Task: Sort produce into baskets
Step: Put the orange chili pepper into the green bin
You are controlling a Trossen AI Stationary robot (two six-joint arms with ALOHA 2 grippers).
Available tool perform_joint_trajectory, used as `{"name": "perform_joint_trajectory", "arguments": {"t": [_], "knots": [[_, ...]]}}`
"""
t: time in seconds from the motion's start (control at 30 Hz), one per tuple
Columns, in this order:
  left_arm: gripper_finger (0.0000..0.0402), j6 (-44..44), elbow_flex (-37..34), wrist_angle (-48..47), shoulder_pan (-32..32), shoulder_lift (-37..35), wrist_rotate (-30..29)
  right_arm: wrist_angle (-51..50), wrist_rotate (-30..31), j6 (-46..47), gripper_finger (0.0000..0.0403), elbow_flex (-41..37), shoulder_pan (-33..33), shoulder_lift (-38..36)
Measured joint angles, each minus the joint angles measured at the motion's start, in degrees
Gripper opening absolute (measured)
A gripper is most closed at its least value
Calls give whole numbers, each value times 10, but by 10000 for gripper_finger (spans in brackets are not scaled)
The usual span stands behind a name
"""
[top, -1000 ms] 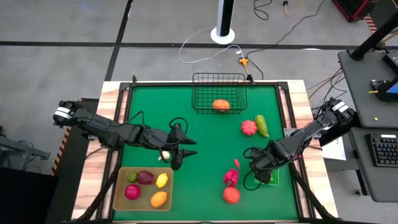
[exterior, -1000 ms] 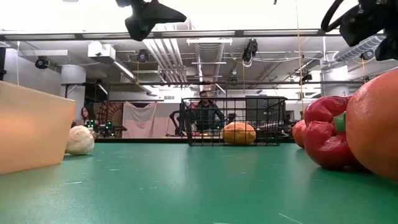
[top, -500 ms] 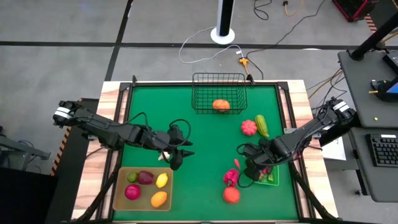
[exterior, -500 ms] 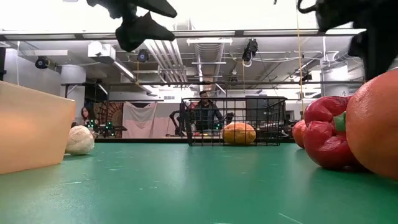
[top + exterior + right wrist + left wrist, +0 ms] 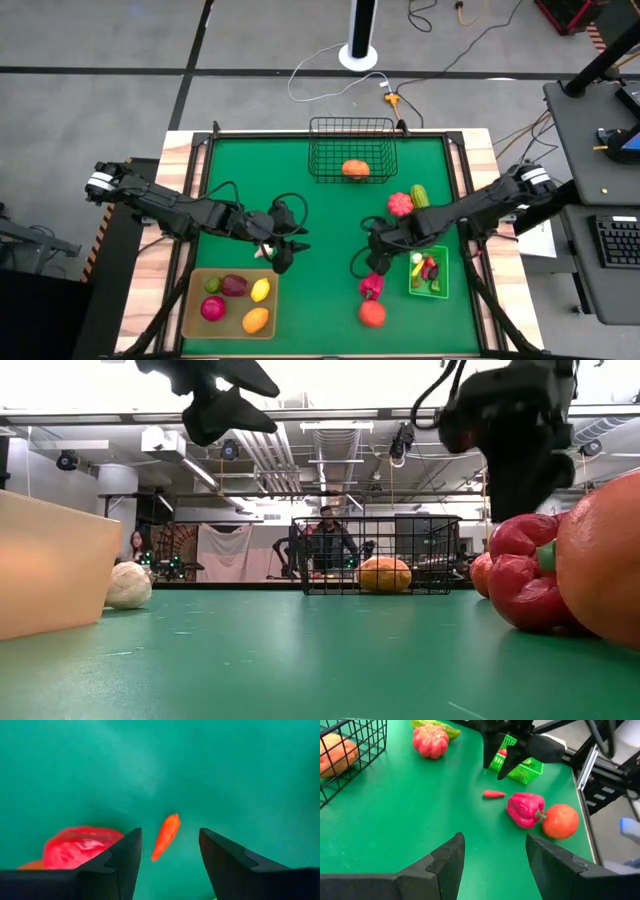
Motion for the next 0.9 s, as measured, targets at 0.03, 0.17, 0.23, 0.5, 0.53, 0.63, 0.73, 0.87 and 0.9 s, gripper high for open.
{"name": "perform_joint_trajectory", "arguments": {"t": [0.03, 0.17, 0.23, 0.5, 0.53, 0.63, 0.73, 0.87, 0.9], "knots": [[192, 5, 0, -4, 0, 0, 0, 0, -13, 4, 188, 0, -1, 10], [192, 37, 0, -6, 0, 0, 0, -1, -43, 18, 181, 2, -2, 51], [192, 52, 0, -6, 0, 0, 0, 0, -57, 19, 180, 8, -2, 72], [192, 69, 0, -7, 1, 0, 0, -3, -56, 18, 172, 38, -4, 124], [192, 69, 0, -7, 1, 0, 0, -1, -56, 18, 170, 39, -4, 128], [192, 74, 0, -8, 1, 0, 0, -5, -57, 18, 160, 39, -6, 141], [192, 79, 0, -6, 1, 0, -1, -7, -57, 13, 145, 38, -9, 151], [192, 80, 0, -5, 1, 0, -2, -6, -61, 7, 117, 37, -11, 154], [192, 80, 0, -5, 1, 0, -2, -6, -61, 7, 107, 37, -11, 154]]}}
